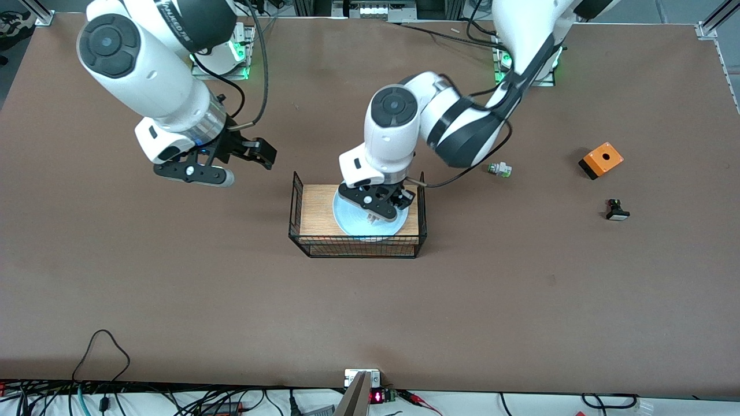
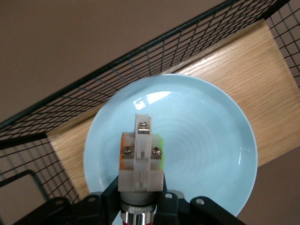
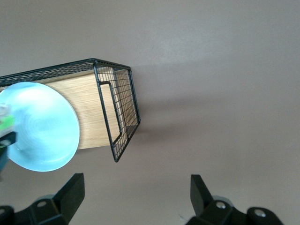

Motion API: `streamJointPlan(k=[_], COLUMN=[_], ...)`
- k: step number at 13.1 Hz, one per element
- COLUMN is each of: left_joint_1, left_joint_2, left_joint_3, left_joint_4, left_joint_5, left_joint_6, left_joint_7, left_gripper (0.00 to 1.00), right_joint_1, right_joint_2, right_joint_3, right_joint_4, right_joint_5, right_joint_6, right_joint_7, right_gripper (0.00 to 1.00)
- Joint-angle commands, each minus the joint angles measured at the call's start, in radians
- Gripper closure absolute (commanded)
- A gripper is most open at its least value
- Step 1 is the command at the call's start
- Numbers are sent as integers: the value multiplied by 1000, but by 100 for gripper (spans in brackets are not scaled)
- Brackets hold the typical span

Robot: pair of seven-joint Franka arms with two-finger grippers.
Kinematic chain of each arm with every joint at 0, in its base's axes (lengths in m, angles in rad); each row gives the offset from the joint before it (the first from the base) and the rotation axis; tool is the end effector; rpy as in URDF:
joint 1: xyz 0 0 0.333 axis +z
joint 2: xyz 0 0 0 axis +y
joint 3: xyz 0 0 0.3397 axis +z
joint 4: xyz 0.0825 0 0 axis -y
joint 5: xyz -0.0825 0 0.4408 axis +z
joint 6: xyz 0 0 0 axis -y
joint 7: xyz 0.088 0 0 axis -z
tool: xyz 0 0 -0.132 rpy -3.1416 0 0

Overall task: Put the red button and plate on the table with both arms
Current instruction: 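Carry the button toward the orange box while the right gripper reaches the plate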

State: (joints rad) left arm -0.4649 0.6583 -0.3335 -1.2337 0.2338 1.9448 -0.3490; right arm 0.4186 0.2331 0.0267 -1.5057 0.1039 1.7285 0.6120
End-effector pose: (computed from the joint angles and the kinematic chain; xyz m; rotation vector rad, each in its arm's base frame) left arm 0.6247 -0.5194 0.3823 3.0319 -0.6964 0.1314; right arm 0.6217 0.3083 0.5199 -3.0384 0.2807 0.0972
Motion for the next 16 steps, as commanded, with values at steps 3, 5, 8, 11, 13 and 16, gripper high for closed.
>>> streamJointPlan(k=[3, 5, 8, 11, 13, 16], left_joint_1=[101, 191, 337, 417, 485, 584], left_joint_2=[-146, -183, -195, -192, -187, -169], left_joint_3=[-7, -7, -12, -2, -4, -4], left_joint_4=[-10, -10, -7, 2, -4, -18], left_joint_5=[-74, -112, -116, -114, -155, -171], left_joint_6=[-125, -189, -273, -291, -294, -328], left_joint_7=[11, 11, 25, 82, 84, 172], left_gripper=[100, 100, 100, 100, 100, 100], right_joint_1=[43, 78, 113, 164, 181, 195], right_joint_2=[29, 44, 63, 94, 117, 146], right_joint_3=[-4, -4, -4, -5, -5, -5], right_joint_4=[24, 24, 24, 24, 24, 24], right_joint_5=[11, 11, 13, 0, 0, -1], right_joint_6=[29, 55, 88, 150, 193, 236], right_joint_7=[55, 138, 280, 314, 321, 318], right_gripper=[0, 0, 0, 0, 0, 0])
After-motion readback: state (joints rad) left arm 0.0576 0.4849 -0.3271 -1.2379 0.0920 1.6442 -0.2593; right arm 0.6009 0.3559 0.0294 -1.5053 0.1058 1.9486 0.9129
